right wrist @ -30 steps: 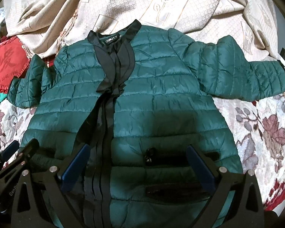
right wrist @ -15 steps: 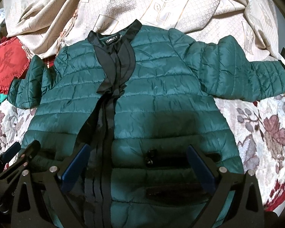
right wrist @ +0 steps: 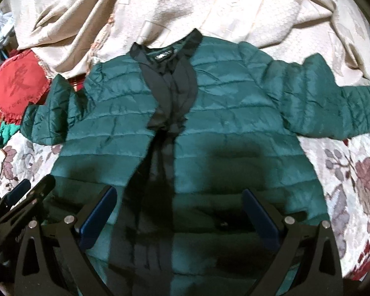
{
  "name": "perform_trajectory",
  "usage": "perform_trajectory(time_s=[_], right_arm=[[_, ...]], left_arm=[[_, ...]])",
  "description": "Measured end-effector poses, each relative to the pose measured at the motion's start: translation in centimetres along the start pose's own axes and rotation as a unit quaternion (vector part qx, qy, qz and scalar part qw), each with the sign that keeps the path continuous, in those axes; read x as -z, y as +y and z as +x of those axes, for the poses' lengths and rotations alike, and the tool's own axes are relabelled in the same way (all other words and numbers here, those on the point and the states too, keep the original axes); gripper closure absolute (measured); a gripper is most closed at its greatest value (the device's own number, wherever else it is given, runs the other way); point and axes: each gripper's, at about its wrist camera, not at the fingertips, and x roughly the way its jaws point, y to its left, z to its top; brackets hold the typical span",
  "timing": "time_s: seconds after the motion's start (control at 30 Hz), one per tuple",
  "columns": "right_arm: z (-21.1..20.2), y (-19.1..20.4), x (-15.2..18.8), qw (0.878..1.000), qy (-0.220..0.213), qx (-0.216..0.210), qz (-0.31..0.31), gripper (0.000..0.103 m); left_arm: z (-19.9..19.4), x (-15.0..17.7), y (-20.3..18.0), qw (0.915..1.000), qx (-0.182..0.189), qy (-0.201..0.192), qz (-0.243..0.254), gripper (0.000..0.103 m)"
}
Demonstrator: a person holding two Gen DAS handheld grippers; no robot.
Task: Fold large clothes
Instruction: 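Move the left gripper to the jacket sleeve cuff and close on it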
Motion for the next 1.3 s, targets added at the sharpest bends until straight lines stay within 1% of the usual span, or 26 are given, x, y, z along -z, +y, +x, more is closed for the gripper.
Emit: perform_trajectory(time_s=[0.2, 0.33, 0.47, 0.63, 0.77, 0.83, 0.9, 1.0, 1.07, 1.13, 1.2, 1.3], right_arm=[[1.8, 2.4, -1.2, 1.000, 0.001, -0.022, -0.019, 0.000], [3.3, 3.8, -2.0, 0.999, 0.013, -0.023, -0.032, 0.000], [4.3, 4.8, -2.7, 0.999, 0.013, -0.030, -0.033, 0.000], [6.2, 5.9, -3.2, 0.998, 0.034, -0.035, -0.037, 0.000], [7.2, 6.9, -3.2, 0.997, 0.047, -0.039, -0.049, 0.000], [7.4, 7.4, -3.0, 0.996, 0.055, -0.047, -0.055, 0.000], [7.5, 7.7, -2.8, 0.995, 0.060, -0.049, -0.064, 0.000], [7.7, 8.0, -2.5, 0.994, 0.063, -0.049, -0.071, 0.000], [7.6, 8.0, -2.6, 0.994, 0.064, -0.054, -0.066, 0.000], [7.4, 8.0, -2.6, 0.994, 0.064, -0.060, -0.061, 0.000], [7.3, 8.1, -2.7, 0.994, 0.062, -0.065, -0.058, 0.000], [7.2, 8.4, -2.9, 0.994, 0.063, -0.071, -0.059, 0.000]], left_arm=[[1.6, -1.7, 2.5, 0.9997, -0.021, -0.003, -0.014, 0.052], [3.0, -2.6, 4.3, 0.9992, -0.033, 0.000, -0.024, 0.052], [4.4, -3.4, 6.2, 0.9985, -0.039, 0.004, -0.037, 0.052], [6.0, -4.3, 8.3, 0.9980, -0.047, 0.005, -0.043, 0.052], [7.2, -5.5, 11.5, 0.9963, -0.038, 0.003, -0.077, 0.052], [7.8, -6.4, 13.8, 0.9940, -0.028, -0.005, -0.106, 0.052], [8.3, -7.3, 15.7, 0.9912, -0.032, -0.018, -0.127, 0.052], [9.5, -9.0, 18.7, 0.9850, -0.057, -0.037, -0.158, 0.052], [10.7, -10.3, 20.4, 0.9822, -0.076, -0.044, -0.166, 0.052], [12.2, -11.5, 22.0, 0.9789, -0.104, -0.048, -0.169, 0.052], [14.2, -12.7, 23.4, 0.9756, -0.136, -0.041, -0.168, 0.052], [17.3, -13.9, 25.1, 0.9711, -0.168, -0.018, -0.169, 0.052]])
